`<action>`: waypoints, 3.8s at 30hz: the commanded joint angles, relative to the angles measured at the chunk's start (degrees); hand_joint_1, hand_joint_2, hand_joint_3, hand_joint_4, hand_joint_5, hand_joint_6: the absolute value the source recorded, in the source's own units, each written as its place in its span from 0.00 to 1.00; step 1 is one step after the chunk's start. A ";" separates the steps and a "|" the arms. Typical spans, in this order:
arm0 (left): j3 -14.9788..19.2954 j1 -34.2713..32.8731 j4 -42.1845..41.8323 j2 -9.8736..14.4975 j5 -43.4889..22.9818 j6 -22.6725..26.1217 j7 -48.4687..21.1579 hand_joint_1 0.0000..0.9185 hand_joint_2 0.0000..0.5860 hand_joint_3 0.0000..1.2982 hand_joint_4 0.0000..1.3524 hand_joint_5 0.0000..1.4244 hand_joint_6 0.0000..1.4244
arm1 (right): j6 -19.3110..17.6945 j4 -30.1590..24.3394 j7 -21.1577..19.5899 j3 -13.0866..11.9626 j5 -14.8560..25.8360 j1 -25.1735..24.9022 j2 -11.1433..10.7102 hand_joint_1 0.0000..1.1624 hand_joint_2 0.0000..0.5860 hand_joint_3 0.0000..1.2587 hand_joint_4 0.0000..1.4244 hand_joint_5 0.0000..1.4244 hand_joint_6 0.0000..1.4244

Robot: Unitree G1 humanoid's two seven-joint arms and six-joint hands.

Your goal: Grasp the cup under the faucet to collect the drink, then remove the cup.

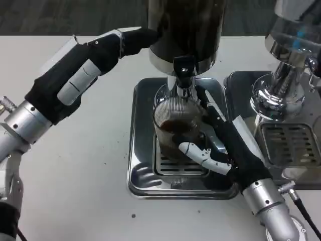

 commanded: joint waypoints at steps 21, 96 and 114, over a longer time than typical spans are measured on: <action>3.96 5.25 0.13 2.72 -0.31 2.57 0.83 0.00 0.23 0.28 0.20 0.13 0.10 | -8.36 10.53 0.57 -1.33 3.51 -2.42 2.73 0.49 0.38 0.00 0.00 0.00 0.07; 3.32 10.65 -2.66 5.13 3.09 3.89 2.76 0.00 0.40 0.29 0.24 0.17 0.14 | -3.72 9.16 -33.52 6.65 -16.17 -0.01 5.36 0.61 0.37 0.35 0.41 0.52 0.79; 1.80 10.22 -2.00 4.51 3.34 3.13 2.69 0.00 0.40 0.28 0.24 0.17 0.14 | -6.55 4.68 -39.76 4.97 -16.52 3.59 3.96 0.63 0.38 0.43 0.47 0.59 0.85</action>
